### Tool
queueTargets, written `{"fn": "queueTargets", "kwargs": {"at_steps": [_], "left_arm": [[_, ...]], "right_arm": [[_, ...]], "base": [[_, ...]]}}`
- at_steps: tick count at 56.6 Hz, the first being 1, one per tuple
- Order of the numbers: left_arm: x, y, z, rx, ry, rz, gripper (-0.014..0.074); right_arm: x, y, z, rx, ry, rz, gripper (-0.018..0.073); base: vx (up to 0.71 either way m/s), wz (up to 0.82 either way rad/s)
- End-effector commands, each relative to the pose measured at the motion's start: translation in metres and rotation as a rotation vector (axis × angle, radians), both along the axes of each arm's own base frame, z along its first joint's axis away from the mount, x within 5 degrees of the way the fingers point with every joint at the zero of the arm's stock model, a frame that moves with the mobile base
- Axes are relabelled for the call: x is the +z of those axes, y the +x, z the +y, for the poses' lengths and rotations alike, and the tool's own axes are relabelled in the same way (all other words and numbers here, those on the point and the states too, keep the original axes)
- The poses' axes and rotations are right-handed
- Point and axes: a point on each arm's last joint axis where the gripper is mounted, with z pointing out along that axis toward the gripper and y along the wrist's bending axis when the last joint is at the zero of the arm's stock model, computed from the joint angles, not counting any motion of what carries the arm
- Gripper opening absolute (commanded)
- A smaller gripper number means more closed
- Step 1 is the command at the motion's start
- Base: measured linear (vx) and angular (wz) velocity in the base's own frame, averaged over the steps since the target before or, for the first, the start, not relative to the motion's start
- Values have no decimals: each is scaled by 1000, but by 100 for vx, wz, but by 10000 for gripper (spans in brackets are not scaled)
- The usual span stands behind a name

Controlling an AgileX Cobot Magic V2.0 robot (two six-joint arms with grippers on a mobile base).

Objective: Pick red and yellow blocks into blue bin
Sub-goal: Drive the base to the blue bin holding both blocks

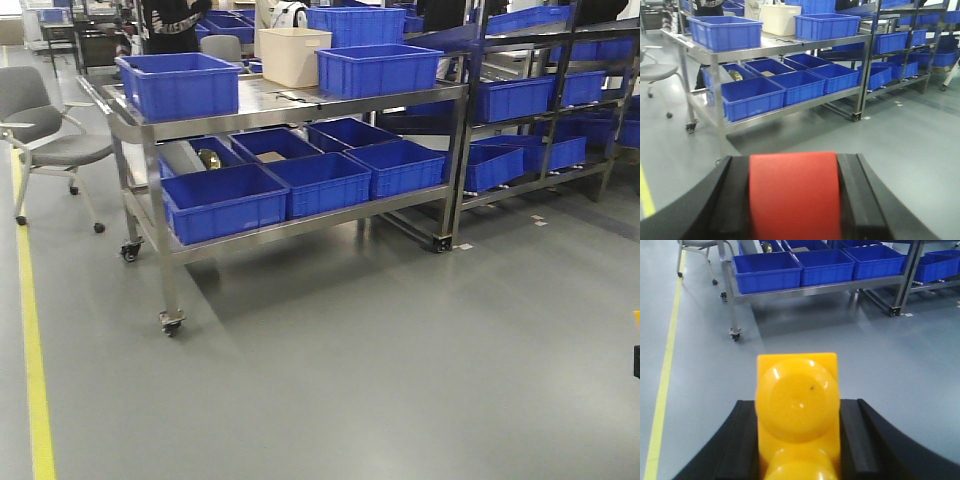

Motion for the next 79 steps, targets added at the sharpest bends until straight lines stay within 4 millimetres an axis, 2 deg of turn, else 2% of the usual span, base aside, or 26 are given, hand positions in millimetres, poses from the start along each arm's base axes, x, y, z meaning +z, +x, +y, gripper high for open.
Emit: {"fn": "queueTargets", "kwargs": {"at_steps": [1, 53, 79], "left_arm": [[16, -1, 0, 4, -21, -101, 2], [16, -1, 0, 4, -21, -102, 2], [16, -1, 0, 4, -22, -103, 2]], "right_arm": [[17, 0, -2, -18, 6, -115, -11], [17, 0, -2, -18, 6, -115, -11], [17, 0, -2, -18, 6, -115, -11]], "base": [[44, -15], [50, -11], [54, -38]]}}
